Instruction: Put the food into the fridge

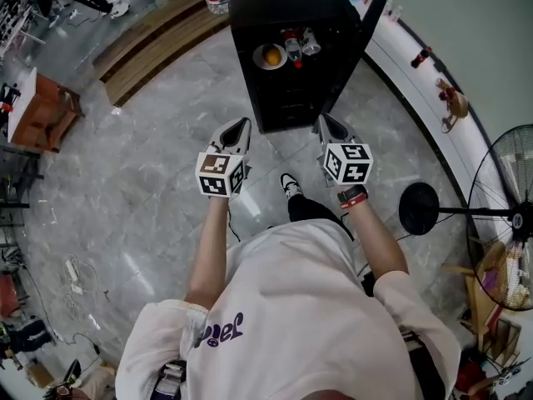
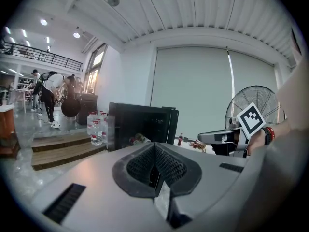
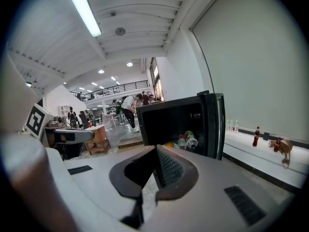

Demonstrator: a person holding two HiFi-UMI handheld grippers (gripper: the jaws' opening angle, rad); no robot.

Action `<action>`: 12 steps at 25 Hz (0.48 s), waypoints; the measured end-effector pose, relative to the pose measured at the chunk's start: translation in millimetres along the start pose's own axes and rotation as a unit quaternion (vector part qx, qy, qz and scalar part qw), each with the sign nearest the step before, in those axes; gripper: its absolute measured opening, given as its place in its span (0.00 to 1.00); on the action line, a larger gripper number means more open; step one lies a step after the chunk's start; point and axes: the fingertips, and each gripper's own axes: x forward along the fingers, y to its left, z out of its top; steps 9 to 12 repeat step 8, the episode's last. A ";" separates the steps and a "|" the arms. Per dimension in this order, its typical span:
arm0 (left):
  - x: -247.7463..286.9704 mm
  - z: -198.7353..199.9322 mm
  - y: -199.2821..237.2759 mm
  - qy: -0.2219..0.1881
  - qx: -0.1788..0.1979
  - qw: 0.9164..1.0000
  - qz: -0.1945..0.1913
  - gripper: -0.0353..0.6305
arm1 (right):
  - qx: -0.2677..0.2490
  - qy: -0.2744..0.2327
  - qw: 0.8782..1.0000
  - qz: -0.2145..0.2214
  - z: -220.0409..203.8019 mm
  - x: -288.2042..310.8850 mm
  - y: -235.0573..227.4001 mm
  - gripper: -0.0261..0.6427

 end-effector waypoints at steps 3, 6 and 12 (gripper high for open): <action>9.6 -9.6 2.5 0.011 -0.008 1.000 0.002 0.08 | 0.004 0.010 1.000 0.004 -6.9 8.0 -7.4 0.06; 24.1 -21.6 11.0 0.023 -0.017 1.000 0.008 0.08 | 0.001 0.017 1.000 0.011 -10.4 26.2 -16.4 0.06; 35.9 -30.5 18.4 0.033 -0.021 0.999 0.011 0.08 | -0.002 0.020 1.000 0.016 -11.0 42.0 -23.8 0.06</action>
